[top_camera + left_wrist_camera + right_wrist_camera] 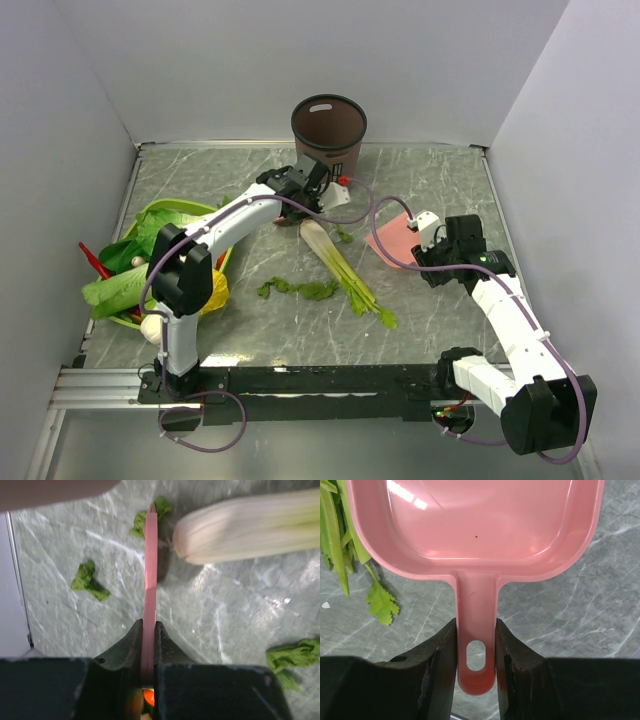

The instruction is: Sweep away the paper scraps from the table

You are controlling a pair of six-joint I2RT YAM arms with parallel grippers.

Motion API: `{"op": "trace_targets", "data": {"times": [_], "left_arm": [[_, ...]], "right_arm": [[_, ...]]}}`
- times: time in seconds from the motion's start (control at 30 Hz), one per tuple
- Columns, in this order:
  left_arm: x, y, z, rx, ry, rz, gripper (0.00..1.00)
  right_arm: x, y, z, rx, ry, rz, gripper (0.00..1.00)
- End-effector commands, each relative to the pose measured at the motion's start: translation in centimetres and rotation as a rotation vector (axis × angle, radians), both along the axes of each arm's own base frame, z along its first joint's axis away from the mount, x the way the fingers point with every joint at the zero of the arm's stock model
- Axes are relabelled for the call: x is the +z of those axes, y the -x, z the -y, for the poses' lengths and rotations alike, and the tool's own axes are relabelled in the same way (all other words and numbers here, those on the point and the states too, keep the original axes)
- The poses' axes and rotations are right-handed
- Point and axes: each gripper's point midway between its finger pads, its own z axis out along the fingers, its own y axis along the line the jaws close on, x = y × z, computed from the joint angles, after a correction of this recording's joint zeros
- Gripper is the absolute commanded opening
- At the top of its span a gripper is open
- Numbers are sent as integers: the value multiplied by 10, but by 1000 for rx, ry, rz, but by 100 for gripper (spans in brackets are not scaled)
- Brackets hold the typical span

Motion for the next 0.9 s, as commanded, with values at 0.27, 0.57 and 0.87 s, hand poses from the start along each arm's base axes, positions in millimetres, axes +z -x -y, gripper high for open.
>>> {"op": "trace_targets", "data": {"times": [0.27,0.57,0.87], "left_arm": [[37,81,-78,138,-76,-147,1],[126,61,17,-64,226,-27,1],[103,61,106,-291,311,-56,1]], "right_arm": [[7,-8,0,3,-7,54,0],[11,-12,1,-1,-5,71,0],[16,-9,11,-44,5,88,0]]}}
